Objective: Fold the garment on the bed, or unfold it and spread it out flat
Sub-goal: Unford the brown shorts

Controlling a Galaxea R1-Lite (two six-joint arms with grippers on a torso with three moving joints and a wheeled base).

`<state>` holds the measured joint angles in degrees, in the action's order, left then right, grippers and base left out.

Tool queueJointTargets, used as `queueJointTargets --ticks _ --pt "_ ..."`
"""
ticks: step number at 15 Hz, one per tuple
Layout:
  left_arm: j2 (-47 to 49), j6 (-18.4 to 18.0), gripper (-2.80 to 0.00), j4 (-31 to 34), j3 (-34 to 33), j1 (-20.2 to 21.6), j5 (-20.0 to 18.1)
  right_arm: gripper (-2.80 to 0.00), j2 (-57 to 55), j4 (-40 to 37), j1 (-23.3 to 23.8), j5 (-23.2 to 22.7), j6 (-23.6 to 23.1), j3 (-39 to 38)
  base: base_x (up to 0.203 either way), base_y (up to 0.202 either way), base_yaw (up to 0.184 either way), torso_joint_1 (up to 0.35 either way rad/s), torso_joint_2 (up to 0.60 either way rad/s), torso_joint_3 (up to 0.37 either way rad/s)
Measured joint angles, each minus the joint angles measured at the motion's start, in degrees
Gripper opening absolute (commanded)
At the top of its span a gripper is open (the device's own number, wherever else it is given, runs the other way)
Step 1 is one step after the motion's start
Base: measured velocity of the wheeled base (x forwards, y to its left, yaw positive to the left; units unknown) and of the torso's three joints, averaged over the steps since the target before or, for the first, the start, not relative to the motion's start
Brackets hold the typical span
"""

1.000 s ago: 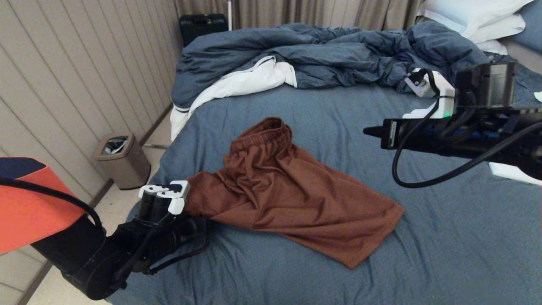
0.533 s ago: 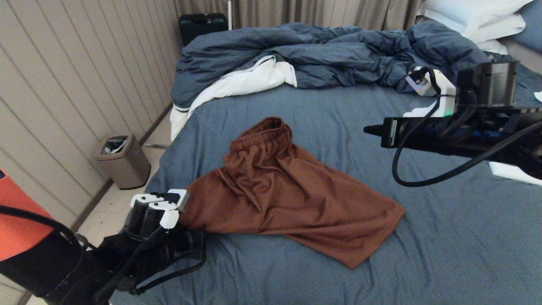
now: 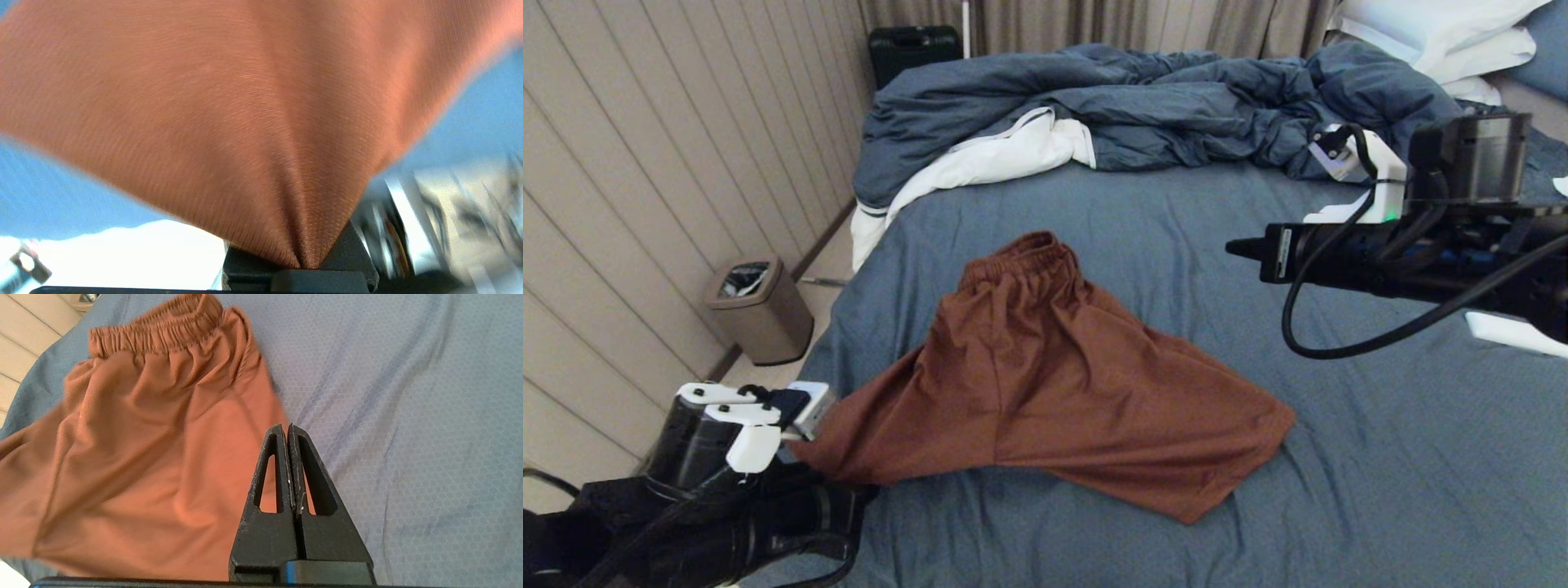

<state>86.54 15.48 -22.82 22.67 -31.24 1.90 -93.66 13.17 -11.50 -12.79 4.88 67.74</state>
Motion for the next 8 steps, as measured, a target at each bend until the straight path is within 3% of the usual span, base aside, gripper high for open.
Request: queueJointTargets --ticks 3,8 --pt "-4.95 0.24 -2.80 8.90 0.17 -2.49 -5.25 -2.80 0.04 0.02 0.23 -0.02 0.02 -0.02 0.000 0.000 0.000 0.000 0.00 0.000" --pt "-6.58 0.75 -2.80 10.73 -0.77 -6.17 -6.26 -2.80 -0.05 0.02 0.32 -0.02 -0.04 0.04 0.000 0.000 0.000 0.000 0.00 0.000"
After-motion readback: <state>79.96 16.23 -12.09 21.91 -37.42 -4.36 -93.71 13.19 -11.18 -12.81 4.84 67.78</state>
